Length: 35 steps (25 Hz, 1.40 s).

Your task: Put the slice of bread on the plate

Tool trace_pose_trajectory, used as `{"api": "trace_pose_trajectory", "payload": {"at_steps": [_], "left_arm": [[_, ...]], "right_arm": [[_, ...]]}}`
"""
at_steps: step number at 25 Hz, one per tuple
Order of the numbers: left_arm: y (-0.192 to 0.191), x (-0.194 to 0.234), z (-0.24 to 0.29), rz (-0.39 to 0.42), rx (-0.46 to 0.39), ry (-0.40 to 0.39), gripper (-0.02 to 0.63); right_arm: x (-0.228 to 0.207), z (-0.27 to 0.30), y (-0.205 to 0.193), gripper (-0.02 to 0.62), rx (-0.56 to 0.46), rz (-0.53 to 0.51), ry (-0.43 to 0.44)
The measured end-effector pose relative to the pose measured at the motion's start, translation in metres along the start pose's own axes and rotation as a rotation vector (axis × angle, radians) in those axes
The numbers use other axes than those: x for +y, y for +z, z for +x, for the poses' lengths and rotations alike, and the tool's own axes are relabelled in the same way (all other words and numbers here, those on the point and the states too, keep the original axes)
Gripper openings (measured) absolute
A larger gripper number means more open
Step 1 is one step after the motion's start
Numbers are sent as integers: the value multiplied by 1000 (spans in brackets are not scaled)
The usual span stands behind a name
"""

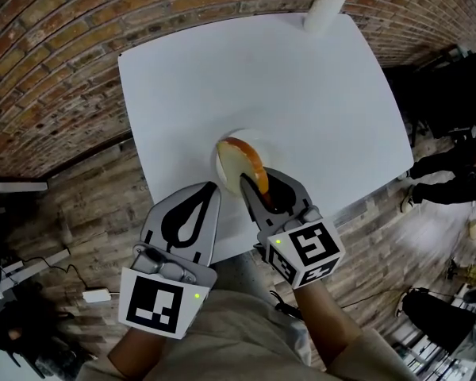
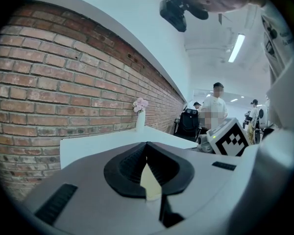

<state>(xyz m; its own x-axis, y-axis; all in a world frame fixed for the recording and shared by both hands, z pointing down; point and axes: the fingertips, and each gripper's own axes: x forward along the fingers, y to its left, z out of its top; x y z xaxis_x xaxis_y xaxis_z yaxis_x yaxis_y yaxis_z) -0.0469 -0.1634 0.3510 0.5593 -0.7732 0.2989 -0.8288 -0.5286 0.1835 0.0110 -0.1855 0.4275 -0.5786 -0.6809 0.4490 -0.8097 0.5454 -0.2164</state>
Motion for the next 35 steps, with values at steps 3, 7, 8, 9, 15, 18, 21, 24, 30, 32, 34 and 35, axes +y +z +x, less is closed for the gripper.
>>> {"api": "trace_pose_trajectory", "payload": {"at_steps": [3,7,8,9,15,18,21,24,30,32,34,35], "left_arm": [[0,2,3,-3,0,-1,11],[-4,5,5,-21,11,-5,11],[-4,6,5,-26,11,-6,11],[-4,6,6,-28,11,-6,11],[-4,10,4,-31,13,-6,11],[-7,14,3,-37,18,0,11],[-8,17,2,-40,20,5,11],[-8,17,2,-39,18,6,11],[-9,15,2,-44,20,2,11],[-10,16,2,-48,23,3,11],[-10,16,2,-49,25,5,11],[-11,17,3,-49,25,5,11]], "right_arm": [[0,5,-1,95,8,12,7],[-1,9,-2,95,15,36,18],[-1,10,-3,95,18,42,22],[-1,11,-4,95,22,47,27],[-4,16,-9,95,36,93,36],[-7,19,-11,97,36,122,43],[-11,20,-11,97,38,134,42],[-17,21,-13,100,36,140,34],[-27,24,-14,115,33,119,14],[-30,26,-15,117,38,106,7],[-34,27,-16,123,39,94,-5],[-37,27,-17,126,40,91,-14]]}}
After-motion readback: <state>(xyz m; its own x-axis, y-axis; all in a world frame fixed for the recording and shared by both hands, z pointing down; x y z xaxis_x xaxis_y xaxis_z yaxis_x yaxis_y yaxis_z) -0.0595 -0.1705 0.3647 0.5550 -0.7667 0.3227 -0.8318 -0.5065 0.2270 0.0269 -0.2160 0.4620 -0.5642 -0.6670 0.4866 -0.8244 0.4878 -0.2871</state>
